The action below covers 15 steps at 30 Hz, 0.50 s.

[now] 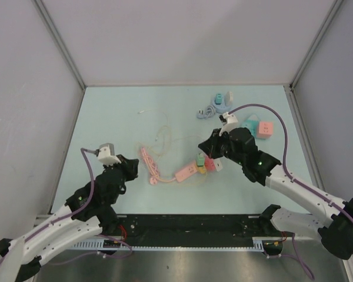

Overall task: Insert the plug
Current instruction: Adjust the plug.

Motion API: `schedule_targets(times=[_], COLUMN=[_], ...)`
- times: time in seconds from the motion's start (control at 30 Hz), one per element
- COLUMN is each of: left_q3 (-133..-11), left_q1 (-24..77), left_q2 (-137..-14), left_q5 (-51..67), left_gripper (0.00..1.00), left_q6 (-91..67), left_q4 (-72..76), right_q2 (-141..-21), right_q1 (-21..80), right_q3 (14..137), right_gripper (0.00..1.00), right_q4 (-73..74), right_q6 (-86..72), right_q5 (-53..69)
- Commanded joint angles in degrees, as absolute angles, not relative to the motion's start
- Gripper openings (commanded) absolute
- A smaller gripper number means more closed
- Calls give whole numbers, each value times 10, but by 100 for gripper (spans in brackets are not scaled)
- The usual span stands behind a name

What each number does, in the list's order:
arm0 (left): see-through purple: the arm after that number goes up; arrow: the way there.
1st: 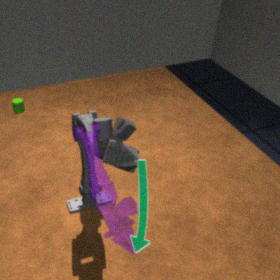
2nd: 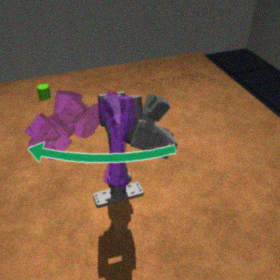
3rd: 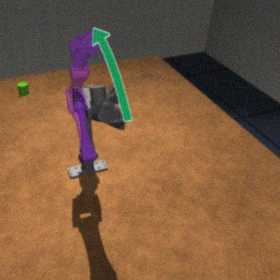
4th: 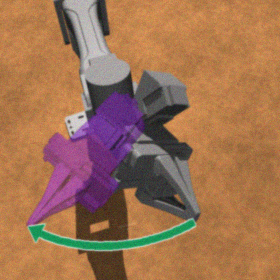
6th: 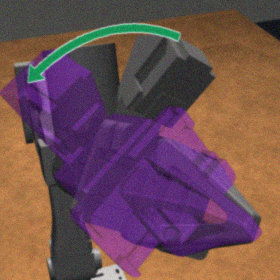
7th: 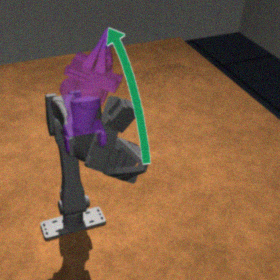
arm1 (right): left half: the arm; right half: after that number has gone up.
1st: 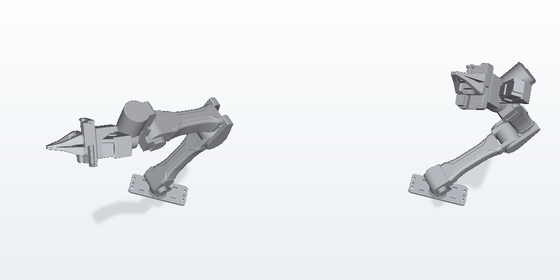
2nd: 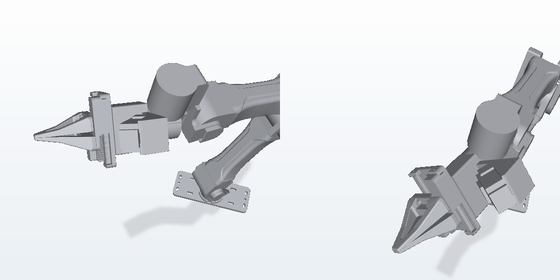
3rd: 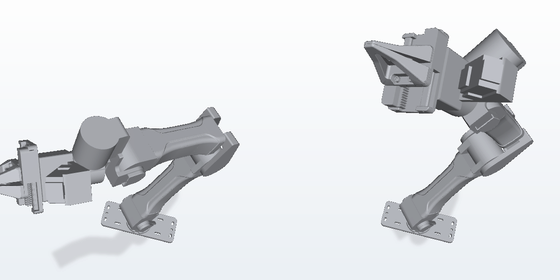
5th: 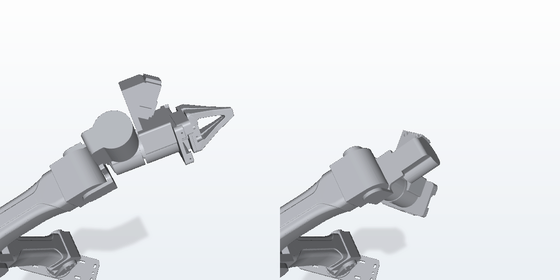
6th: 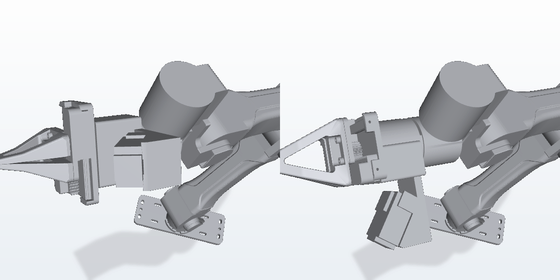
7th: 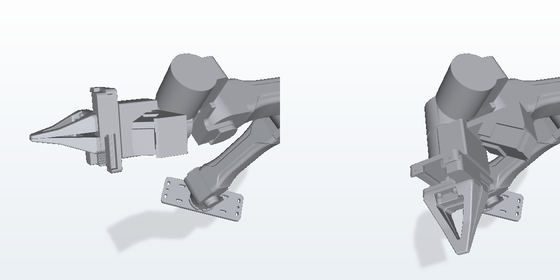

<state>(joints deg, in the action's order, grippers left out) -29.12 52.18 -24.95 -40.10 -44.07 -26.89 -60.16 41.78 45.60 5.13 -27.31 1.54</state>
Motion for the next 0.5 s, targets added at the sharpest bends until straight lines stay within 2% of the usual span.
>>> schedule_targets(times=[0.0,0.07,0.13,0.17,0.2,0.3,0.47], left_q3=[-256,-249,-247,-250,-254,-264,-272], left_q1=[520,521,523,532,537,555,587], left_q2=[-229,-236,-251,-257,-261,-273,-325], left_q5=[-342,-299,-228,-208,-190,-166,-106], left_gripper=[36,49,55,64,65,77,82], left_q6=[-485,-472,-432,-415,-390,-330,-252], left_q4=[-350,-314,-261,-244,-233,-168,-17], right_q2=[-596,-599,-598,-598,-596,-594,-592], right_q1=[418,422,424,428,429,437,446], right_q3=[462,462,462,461,461,462,462], right_gripper=[0,0,0,0,0,0,0], right_q4=[19,17,13,13,11,9,6], right_q6=[-269,-271,-274,-276,-279,-293,-327], right_q5=[22,32,38,38,40,33,16])
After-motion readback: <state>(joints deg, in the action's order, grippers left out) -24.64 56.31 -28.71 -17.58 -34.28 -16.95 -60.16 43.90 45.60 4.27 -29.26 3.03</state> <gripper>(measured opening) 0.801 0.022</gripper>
